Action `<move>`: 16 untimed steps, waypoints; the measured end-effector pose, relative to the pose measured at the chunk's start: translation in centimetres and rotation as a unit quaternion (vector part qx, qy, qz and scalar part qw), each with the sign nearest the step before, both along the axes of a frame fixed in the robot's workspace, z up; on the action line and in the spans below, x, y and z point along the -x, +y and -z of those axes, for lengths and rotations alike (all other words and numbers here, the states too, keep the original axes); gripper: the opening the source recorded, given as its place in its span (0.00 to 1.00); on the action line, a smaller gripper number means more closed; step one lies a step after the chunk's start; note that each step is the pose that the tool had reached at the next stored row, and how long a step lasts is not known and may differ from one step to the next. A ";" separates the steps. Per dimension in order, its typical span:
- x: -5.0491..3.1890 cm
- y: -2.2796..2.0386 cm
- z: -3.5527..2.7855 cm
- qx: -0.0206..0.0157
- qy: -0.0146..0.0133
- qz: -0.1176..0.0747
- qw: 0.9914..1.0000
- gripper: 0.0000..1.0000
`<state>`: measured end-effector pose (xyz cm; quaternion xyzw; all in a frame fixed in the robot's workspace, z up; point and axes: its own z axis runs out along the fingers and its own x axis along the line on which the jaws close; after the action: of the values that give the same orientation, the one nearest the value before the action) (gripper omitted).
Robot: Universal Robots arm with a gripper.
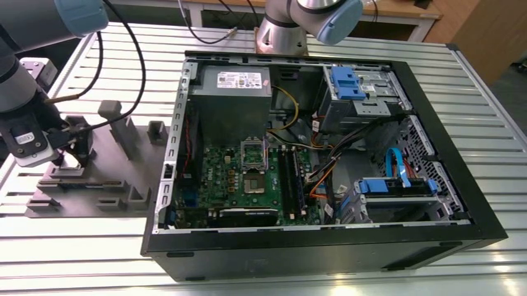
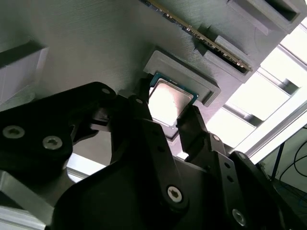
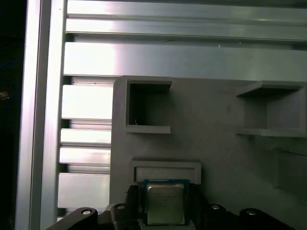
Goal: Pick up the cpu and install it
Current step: 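Pick up the cpu and move it towards the insertion slot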
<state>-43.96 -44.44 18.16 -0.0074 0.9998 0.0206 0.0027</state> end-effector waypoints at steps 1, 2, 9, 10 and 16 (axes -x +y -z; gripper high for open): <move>0.00 0.00 0.00 0.000 0.000 0.000 1.000 0.53; 0.00 0.00 0.00 0.000 0.000 0.000 1.000 0.47; 0.00 0.00 0.00 0.000 0.000 -0.001 1.000 0.47; 0.00 0.00 0.00 0.000 0.000 -0.002 1.000 0.47; 0.00 0.00 0.00 0.000 0.000 -0.007 1.000 0.47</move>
<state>-43.96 -44.44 18.16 -0.0148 0.9997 0.0206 0.0025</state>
